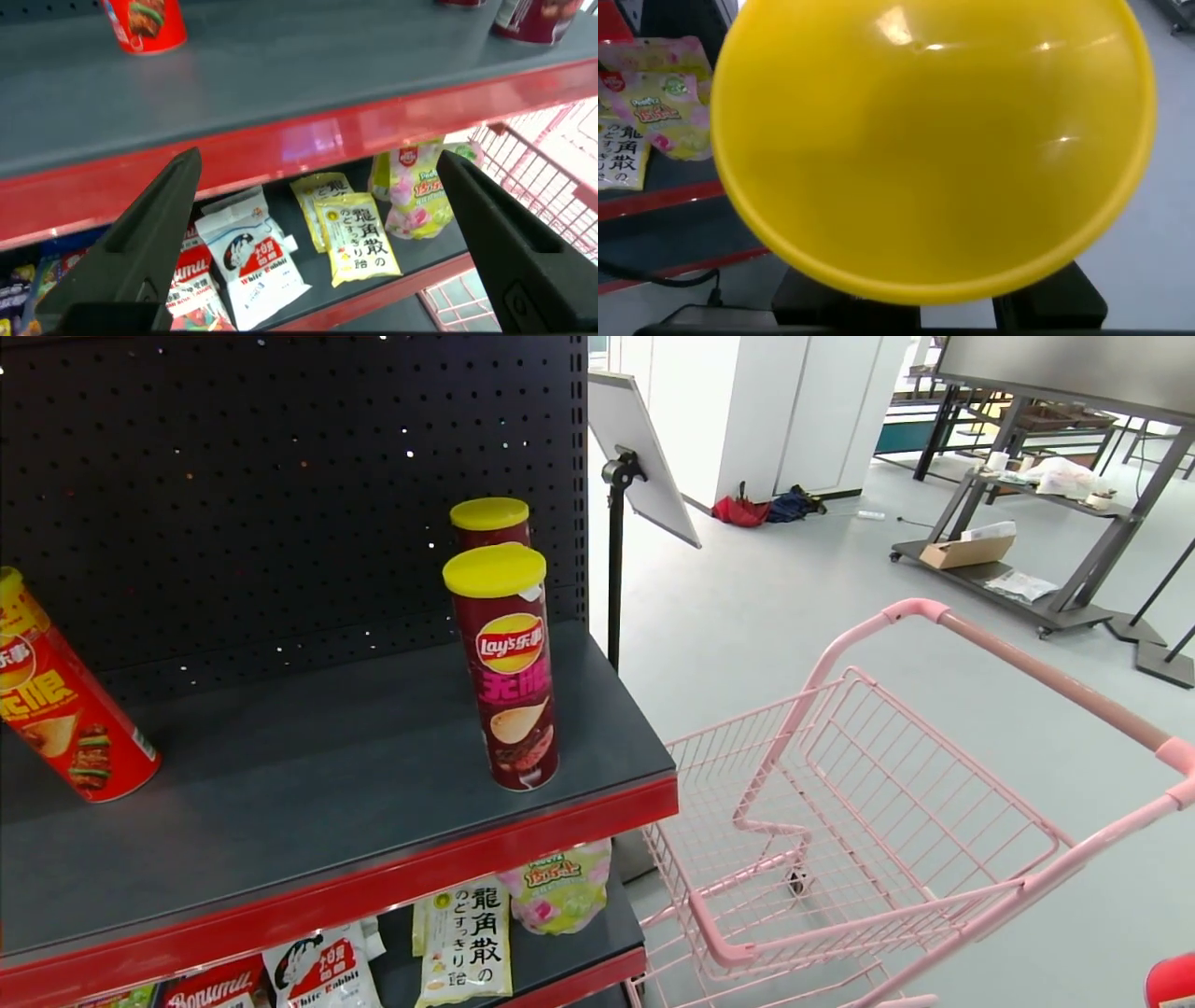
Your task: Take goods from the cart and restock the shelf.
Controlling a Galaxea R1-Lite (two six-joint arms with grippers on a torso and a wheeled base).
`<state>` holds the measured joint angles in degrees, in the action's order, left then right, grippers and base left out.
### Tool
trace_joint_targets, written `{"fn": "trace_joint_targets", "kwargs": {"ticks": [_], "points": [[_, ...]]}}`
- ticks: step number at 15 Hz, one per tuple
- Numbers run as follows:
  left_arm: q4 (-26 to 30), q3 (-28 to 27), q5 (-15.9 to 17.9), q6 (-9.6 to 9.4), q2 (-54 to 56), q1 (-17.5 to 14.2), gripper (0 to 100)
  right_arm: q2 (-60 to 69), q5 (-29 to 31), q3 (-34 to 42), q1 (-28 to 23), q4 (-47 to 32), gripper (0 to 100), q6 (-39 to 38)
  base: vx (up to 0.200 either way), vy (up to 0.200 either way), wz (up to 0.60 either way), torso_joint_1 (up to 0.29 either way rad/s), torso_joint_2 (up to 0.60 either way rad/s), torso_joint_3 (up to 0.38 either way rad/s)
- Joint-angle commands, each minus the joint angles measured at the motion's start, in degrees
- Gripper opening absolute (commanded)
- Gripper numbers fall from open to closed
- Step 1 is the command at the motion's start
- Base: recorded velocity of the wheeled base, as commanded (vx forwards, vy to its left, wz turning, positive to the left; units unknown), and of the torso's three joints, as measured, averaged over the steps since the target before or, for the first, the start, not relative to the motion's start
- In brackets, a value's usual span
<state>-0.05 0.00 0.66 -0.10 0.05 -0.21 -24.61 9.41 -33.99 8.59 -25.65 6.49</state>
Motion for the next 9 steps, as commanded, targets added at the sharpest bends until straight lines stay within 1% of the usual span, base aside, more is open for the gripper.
{"fn": "trace_joint_targets", "kwargs": {"ticks": [1, 9], "points": [[0.05, 0.0, 0.04, 0.01, -0.05, 0.03, 100, -0.79, -0.01, 0.06, 0.02, -0.02, 0, 0.19, 0.0, 0.0, 0.0, 0.178, -0.42, -0.251], [-0.04, 0.0, 0.04, 0.01, -0.05, -0.06, 100, -2.02, -0.18, -0.03, 0.19, 0.16, 0, 0.28, 0.0, 0.0, 0.0, 0.157, -0.37, -0.215]]}}
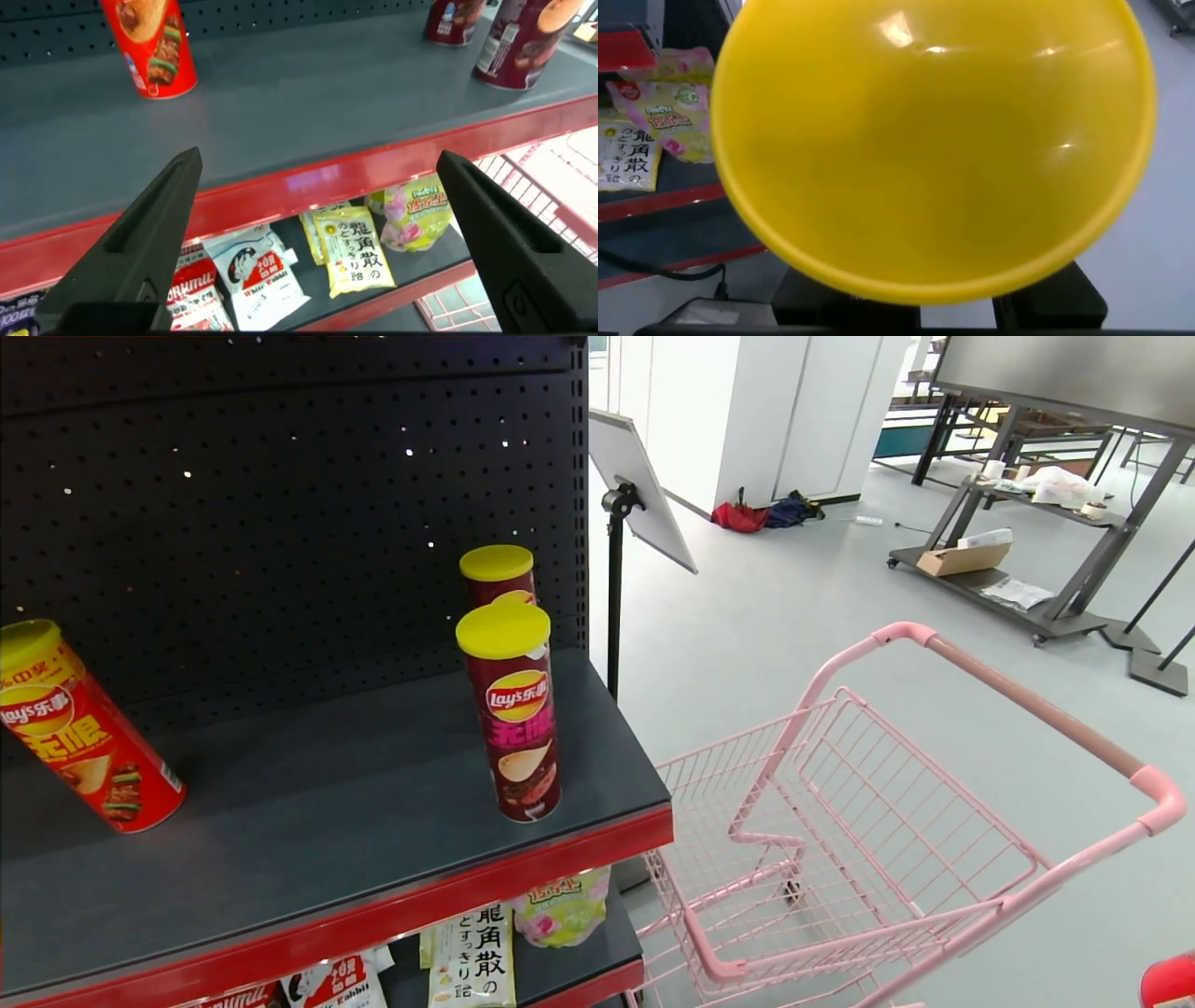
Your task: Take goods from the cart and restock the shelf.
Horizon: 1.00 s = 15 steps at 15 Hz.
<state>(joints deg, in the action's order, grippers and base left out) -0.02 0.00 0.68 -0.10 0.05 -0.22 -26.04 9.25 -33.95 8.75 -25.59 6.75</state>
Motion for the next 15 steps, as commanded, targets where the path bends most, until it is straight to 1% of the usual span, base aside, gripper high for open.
{"fn": "trace_joint_targets", "kwargs": {"ticks": [1, 5, 7, 15], "points": [[0.02, 0.0, 0.02, 0.01, -0.05, -0.04, 100, -0.59, 0.06, -0.06, 0.04, 0.01, 0, 0.01, 0.0, 0.0, 0.0, 0.154, -0.36, -0.198], [0.02, 0.0, -0.07, 0.01, -0.05, -0.04, 100, -0.68, 0.06, -0.06, 0.04, 0.1, 0, 0.19, 0.0, 0.0, 0.0, 0.166, -0.37, -0.205], [0.02, 0.0, 0.02, 0.01, -0.05, -0.04, 100, -0.5, 0.24, 0.64, -0.14, 0.28, 0, 1.16, 0.0, 0.0, 0.0, 0.08, -0.19, -0.095], [-0.06, 0.0, 0.02, 0.01, -0.05, -0.04, 100, -0.15, 0.06, 2.84, -0.05, 0.72, 0, 1.24, 0.0, 0.0, 0.6, 0.009, 0.0, 0.002]]}}
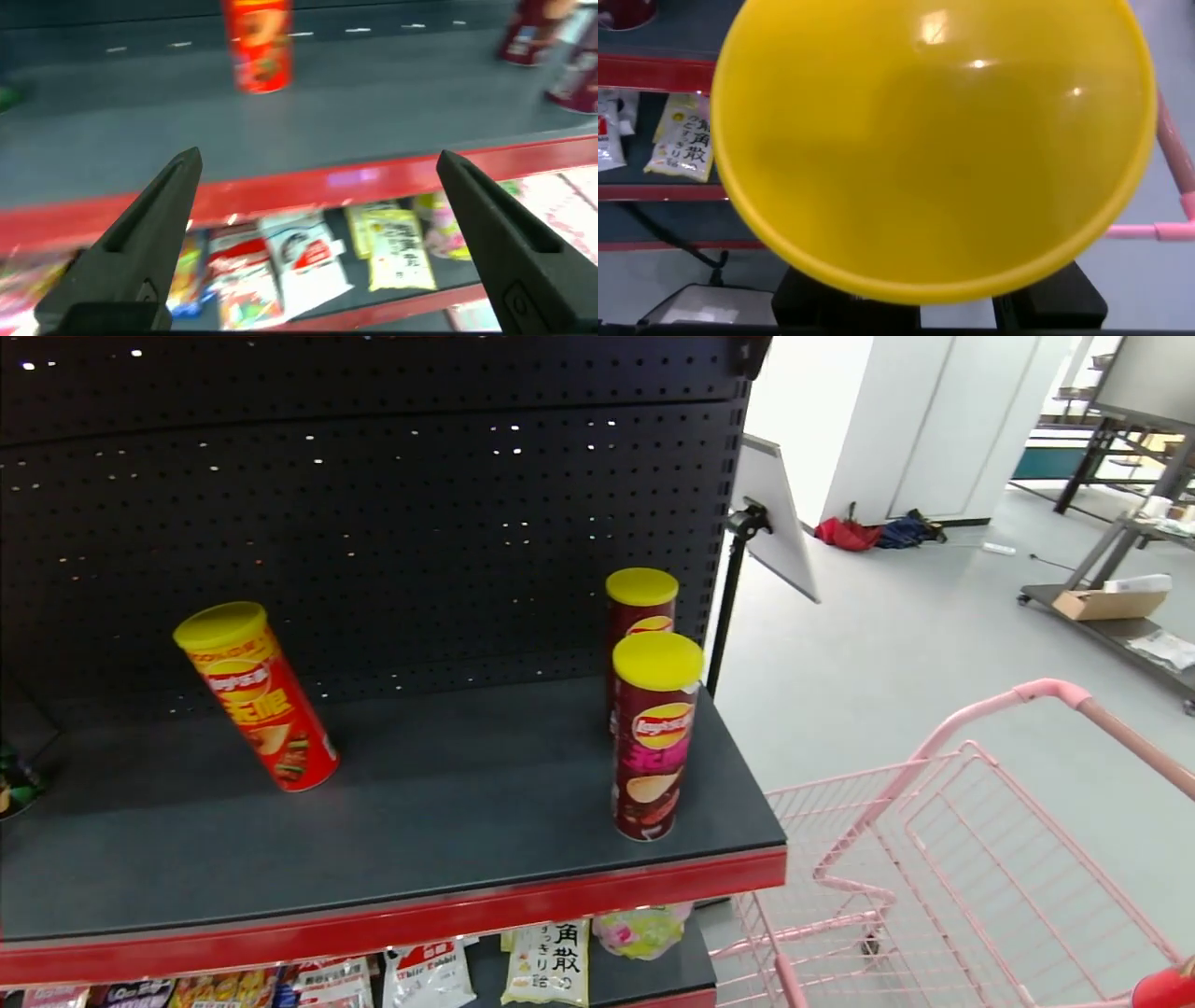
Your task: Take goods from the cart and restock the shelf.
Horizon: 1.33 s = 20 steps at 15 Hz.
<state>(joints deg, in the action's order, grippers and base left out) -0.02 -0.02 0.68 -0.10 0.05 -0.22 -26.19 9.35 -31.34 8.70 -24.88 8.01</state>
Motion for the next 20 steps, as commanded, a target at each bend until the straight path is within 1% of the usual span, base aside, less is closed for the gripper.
{"fn": "trace_joint_targets", "kwargs": {"ticks": [1, 3, 5, 8, 10, 14, 20], "points": [[0.02, 0.02, 0.02, 0.01, -0.05, -0.04, 100, 0.17, 0.05, 0.67, 0.0, 0.1, 0, -0.01, 0.0, 0.0, 0.6, 0.002, 0.0, -0.002], [-0.06, 0.02, 0.02, 0.01, -0.05, -0.04, 100, 1.49, -0.03, 1.46, 0.0, 0.1, 0, -0.19, 0.0, 0.0, 0.0, 0.0, 0.0, 0.0], [0.02, 0.02, 0.02, -0.08, -0.05, -0.04, 100, 5.53, -0.12, 4.89, 0.0, 0.89, 0, -0.19, 0.0, 0.0, 0.0, 0.0, 0.0, 0.0], [0.02, 0.02, 0.02, -0.17, -0.05, -0.04, 100, 14.85, -3.37, 14.55, 2.11, 10.64, 0, -1.07, 0.0, 0.0, 0.0, 0.0, 0.0, 0.0], [-0.06, 0.02, 0.02, -0.17, -0.05, -0.04, 100, 19.59, -4.34, 17.1, 4.04, 10.82, 0, -0.98, 0.0, 0.0, 0.0, 0.0, 0.0, 0.0], [-0.06, 0.02, 0.02, -0.17, -0.05, -0.04, 100, 20.3, -4.43, 18.07, 4.13, 10.82, 0, -2.47, 0.0, 0.2, 0.0, -0.004, 0.01, 0.004], [0.02, 0.02, 0.02, -0.17, -0.05, -0.04, 100, 20.3, -4.52, 19.21, 4.13, 10.82, 0, -2.47, 0.0, 0.2, 0.0, 0.005, 0.0, 0.0]]}}
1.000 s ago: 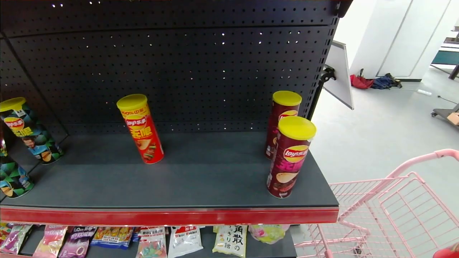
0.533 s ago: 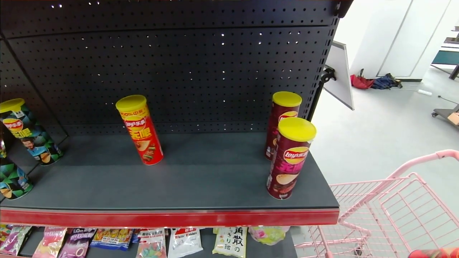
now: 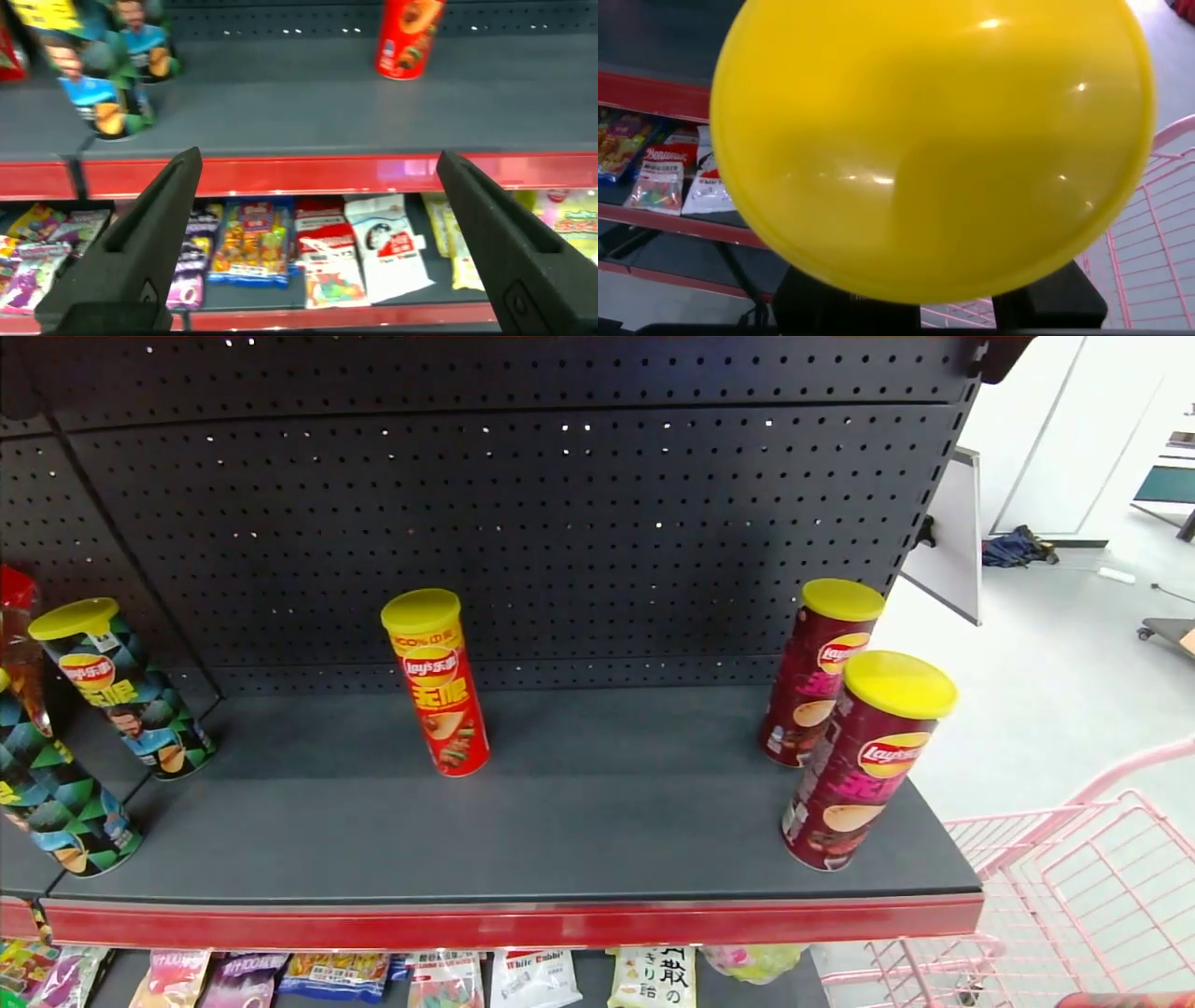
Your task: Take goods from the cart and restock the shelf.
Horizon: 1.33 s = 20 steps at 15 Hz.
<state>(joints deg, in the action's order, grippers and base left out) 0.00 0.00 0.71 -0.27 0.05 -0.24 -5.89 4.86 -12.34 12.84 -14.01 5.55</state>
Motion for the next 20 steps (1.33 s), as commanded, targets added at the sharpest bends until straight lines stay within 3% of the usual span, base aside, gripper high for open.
{"fn": "trace_joint_targets", "kwargs": {"ticks": [1, 10, 16, 20], "points": [[-0.09, 0.0, 0.0, -0.08, -0.05, -0.02, 100, 0.09, -0.03, 0.3, 0.0, -0.06, 0, -0.1, 0.0, 0.2, 0.0, 0.002, 0.0, 0.007], [0.0, 0.0, 0.0, 0.0, -0.05, -0.02, 100, 0.18, -0.03, 0.38, 0.0, -0.06, 0, -0.36, 0.0, 0.2, 0.0, 0.003, 0.0, 0.003], [0.0, 0.0, 0.0, 0.27, -0.05, -0.02, 100, 0.18, -2.67, 1.88, 0.0, 0.82, 0, -0.54, 0.0, 0.0, 0.0, 0.0, 0.0, 0.0], [-0.18, 0.0, 0.35, -0.87, -0.75, 0.16, 100, 0.18, -2.49, 5.22, 0.0, 1.7, 0, -0.89, 0.0, 0.0, 0.0, 0.0, 0.0, 0.0]]}}
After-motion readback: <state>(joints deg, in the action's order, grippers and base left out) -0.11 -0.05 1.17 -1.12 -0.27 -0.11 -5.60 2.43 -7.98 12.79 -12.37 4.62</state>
